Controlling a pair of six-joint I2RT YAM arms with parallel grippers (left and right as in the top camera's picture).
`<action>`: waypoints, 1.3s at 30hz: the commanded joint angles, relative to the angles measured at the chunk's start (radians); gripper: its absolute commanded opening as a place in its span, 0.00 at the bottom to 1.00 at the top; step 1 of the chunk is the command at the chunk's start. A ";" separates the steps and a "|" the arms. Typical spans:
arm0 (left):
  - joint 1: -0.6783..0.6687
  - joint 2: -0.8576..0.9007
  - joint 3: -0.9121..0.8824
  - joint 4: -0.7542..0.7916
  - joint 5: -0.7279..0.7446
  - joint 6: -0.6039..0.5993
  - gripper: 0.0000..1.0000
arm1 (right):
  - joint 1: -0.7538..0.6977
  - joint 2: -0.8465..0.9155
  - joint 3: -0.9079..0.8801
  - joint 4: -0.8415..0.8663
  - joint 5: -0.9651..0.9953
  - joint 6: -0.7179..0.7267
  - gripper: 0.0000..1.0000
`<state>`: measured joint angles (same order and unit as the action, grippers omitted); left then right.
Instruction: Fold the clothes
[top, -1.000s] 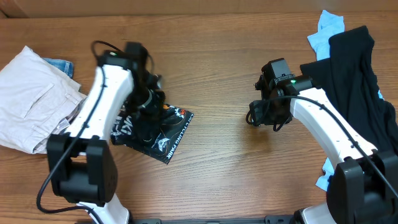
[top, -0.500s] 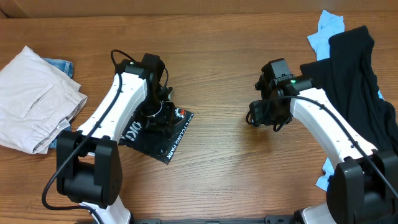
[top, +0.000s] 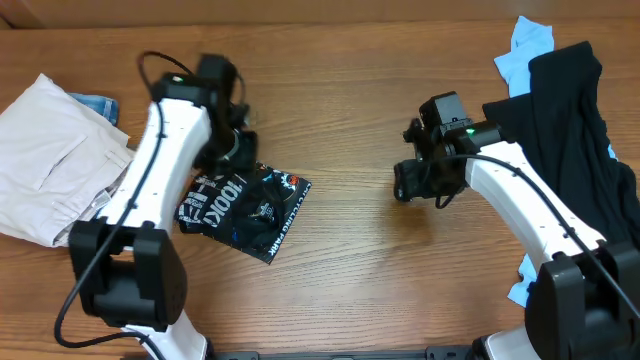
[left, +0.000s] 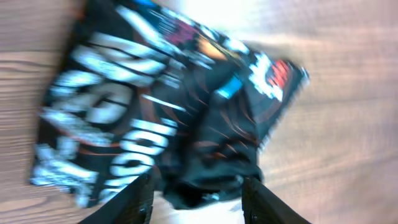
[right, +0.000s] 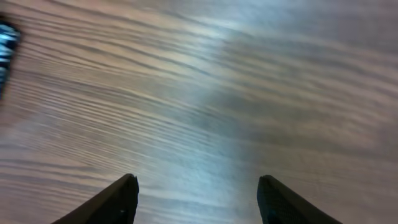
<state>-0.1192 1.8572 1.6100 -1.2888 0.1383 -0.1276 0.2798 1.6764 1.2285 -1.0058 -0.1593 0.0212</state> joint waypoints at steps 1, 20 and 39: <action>0.079 -0.019 0.017 0.007 -0.034 -0.079 0.50 | 0.064 -0.020 0.024 0.056 -0.111 -0.029 0.66; 0.251 -0.013 -0.341 0.309 -0.115 -0.080 0.59 | 0.422 0.109 0.024 0.511 -0.228 -0.026 0.75; 0.251 -0.013 -0.429 0.375 -0.037 -0.090 0.60 | 0.507 0.259 0.022 0.691 -0.198 -0.048 0.63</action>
<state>0.1291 1.8572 1.1950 -0.9161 0.0746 -0.2008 0.7723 1.8950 1.2312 -0.3210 -0.3599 -0.0082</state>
